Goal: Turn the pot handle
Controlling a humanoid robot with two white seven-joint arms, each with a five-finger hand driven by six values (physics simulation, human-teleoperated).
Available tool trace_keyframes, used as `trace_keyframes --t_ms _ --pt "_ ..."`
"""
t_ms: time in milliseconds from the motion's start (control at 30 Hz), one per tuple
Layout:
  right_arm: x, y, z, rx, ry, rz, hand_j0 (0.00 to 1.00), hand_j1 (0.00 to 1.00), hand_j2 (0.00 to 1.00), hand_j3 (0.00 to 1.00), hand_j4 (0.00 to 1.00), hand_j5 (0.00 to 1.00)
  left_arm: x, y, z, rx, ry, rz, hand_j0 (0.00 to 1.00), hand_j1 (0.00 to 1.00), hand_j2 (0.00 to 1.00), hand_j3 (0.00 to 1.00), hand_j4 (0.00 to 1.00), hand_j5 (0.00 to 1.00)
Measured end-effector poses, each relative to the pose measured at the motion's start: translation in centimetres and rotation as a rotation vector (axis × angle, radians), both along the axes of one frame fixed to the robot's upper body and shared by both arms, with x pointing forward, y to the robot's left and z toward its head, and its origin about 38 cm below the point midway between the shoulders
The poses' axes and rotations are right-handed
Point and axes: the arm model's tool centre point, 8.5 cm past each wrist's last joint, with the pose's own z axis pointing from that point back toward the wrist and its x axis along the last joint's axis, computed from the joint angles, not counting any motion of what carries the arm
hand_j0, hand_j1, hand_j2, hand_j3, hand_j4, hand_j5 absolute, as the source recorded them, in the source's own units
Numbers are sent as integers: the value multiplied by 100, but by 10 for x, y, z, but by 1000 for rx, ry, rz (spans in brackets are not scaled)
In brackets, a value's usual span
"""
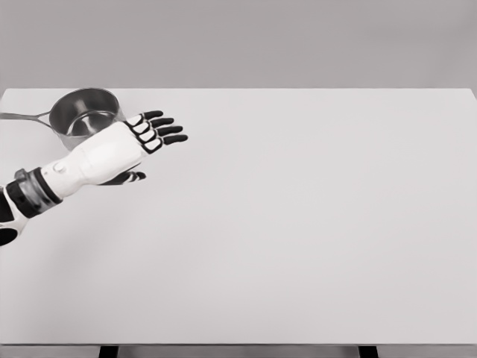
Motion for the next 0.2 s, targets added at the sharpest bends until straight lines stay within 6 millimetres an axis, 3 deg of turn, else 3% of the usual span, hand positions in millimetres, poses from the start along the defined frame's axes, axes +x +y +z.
trace_keyframes --t_ms 200 --pt "0 0 0 0 0 0 100 100 100 100 100 100 -1 -7 -1 -8 0 -14 100 100 100 100 100 100"
